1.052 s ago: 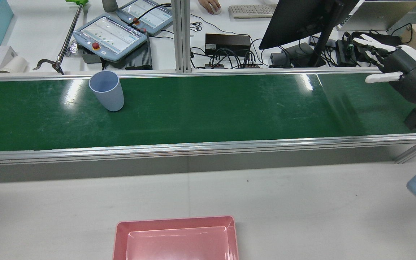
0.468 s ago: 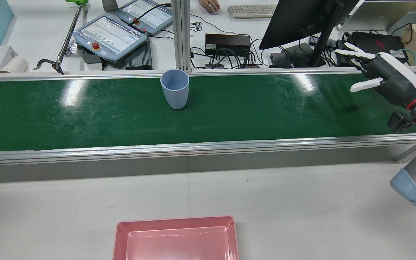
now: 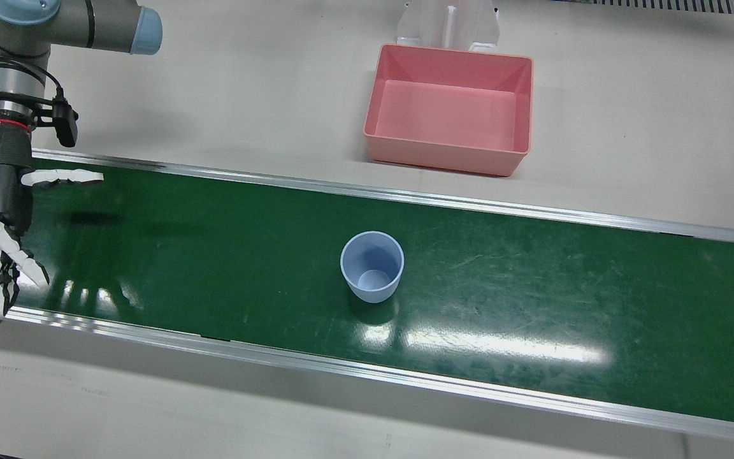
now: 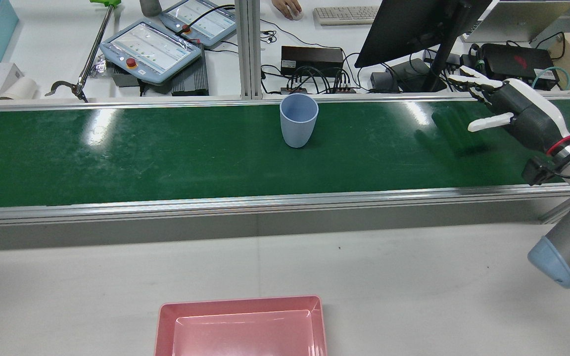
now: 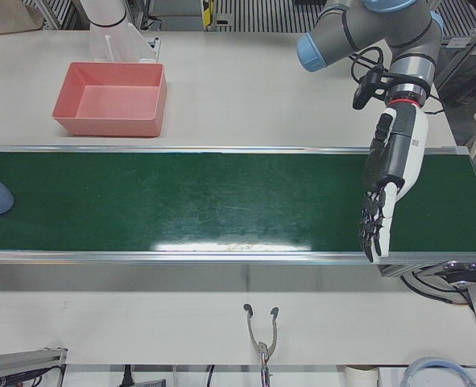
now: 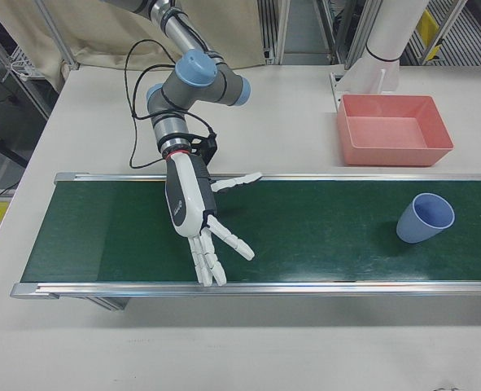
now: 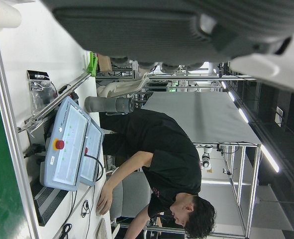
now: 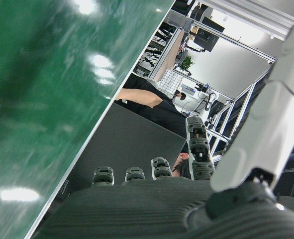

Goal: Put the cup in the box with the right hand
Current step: 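Move the right hand toward the approaching light blue cup on the belt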

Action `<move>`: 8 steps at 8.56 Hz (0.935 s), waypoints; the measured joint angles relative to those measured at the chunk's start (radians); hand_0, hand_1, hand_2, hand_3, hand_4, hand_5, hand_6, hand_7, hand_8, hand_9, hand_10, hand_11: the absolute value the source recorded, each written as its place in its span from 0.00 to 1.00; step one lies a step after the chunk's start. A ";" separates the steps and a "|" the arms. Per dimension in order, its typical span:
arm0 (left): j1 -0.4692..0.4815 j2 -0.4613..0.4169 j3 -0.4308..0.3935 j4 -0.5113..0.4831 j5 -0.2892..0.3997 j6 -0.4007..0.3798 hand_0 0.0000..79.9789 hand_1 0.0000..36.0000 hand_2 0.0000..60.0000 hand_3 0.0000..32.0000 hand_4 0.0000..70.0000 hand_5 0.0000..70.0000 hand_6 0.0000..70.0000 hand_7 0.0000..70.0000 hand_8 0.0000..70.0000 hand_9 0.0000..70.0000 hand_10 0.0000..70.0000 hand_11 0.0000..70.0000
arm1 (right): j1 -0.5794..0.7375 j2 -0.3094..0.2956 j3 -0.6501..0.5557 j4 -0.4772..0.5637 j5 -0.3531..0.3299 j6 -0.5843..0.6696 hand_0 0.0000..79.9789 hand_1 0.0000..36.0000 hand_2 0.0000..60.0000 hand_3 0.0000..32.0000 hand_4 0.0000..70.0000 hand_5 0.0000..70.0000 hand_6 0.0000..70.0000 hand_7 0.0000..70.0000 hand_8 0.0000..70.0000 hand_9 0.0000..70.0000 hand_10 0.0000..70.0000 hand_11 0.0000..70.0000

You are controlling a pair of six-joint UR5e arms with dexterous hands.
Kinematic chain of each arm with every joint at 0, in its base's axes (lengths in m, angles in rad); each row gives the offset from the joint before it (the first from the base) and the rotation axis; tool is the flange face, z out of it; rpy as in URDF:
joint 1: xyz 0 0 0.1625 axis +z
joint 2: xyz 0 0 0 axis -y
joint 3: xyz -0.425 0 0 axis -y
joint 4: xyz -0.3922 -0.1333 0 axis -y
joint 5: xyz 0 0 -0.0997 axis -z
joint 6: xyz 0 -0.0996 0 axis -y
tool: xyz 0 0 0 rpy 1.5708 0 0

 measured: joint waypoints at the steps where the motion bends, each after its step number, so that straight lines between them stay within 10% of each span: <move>1: 0.000 0.000 0.000 0.000 0.000 0.000 0.00 0.00 0.00 0.00 0.00 0.00 0.00 0.00 0.00 0.00 0.00 0.00 | 0.000 0.000 0.000 0.000 0.000 0.000 0.55 0.21 0.12 0.22 0.07 0.04 0.03 0.16 0.00 0.05 0.03 0.07; 2: 0.000 0.000 0.000 0.000 -0.001 0.000 0.00 0.00 0.00 0.00 0.00 0.00 0.00 0.00 0.00 0.00 0.00 0.00 | -0.002 0.002 0.000 0.000 0.000 0.000 0.57 0.16 0.00 0.22 0.09 0.04 0.03 0.16 0.00 0.05 0.03 0.07; 4: 0.001 0.001 0.000 0.000 -0.001 0.000 0.00 0.00 0.00 0.00 0.00 0.00 0.00 0.00 0.00 0.00 0.00 0.00 | -0.012 0.007 0.000 0.000 0.001 -0.001 0.53 0.24 0.18 0.22 0.06 0.04 0.03 0.17 0.00 0.05 0.03 0.06; 6: 0.001 0.000 0.000 -0.001 0.000 0.000 0.00 0.00 0.00 0.00 0.00 0.00 0.00 0.00 0.00 0.00 0.00 0.00 | -0.024 0.007 0.000 0.000 0.001 -0.002 0.57 0.16 0.00 0.22 0.09 0.04 0.03 0.17 0.00 0.06 0.03 0.07; 8: 0.000 0.000 0.000 0.000 0.000 0.000 0.00 0.00 0.00 0.00 0.00 0.00 0.00 0.00 0.00 0.00 0.00 0.00 | -0.030 0.008 0.000 0.000 0.002 -0.001 0.53 0.24 0.19 0.22 0.07 0.04 0.04 0.18 0.01 0.06 0.03 0.07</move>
